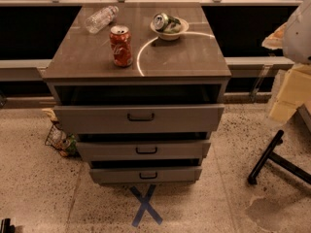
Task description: Pick green can from paper bowl and place on counter
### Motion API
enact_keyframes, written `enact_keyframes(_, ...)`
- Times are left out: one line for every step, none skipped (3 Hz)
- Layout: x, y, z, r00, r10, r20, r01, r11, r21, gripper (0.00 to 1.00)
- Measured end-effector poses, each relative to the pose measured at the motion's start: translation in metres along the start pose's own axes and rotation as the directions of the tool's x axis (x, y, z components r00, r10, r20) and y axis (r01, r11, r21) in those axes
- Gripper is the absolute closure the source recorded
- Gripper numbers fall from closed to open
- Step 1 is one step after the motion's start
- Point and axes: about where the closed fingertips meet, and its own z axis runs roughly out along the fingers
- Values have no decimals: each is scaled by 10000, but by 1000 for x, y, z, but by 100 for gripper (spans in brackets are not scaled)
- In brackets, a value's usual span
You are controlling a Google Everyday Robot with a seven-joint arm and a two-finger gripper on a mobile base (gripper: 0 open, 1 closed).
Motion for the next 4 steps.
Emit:
enact_keyframes(0, 0, 0, 10000, 0, 1, 0, 10000, 2, 0)
enact_keyframes(-2, -10, -2, 9998, -11, 216, 3, 9993, 386, 0)
enact_keyframes(4, -50, -7, 9925, 203, 1205, -361, 9908, 1307, 0)
enact_keyframes(-4, -117, -16, 9659, -1, 2589, -758, 9560, 2834, 0)
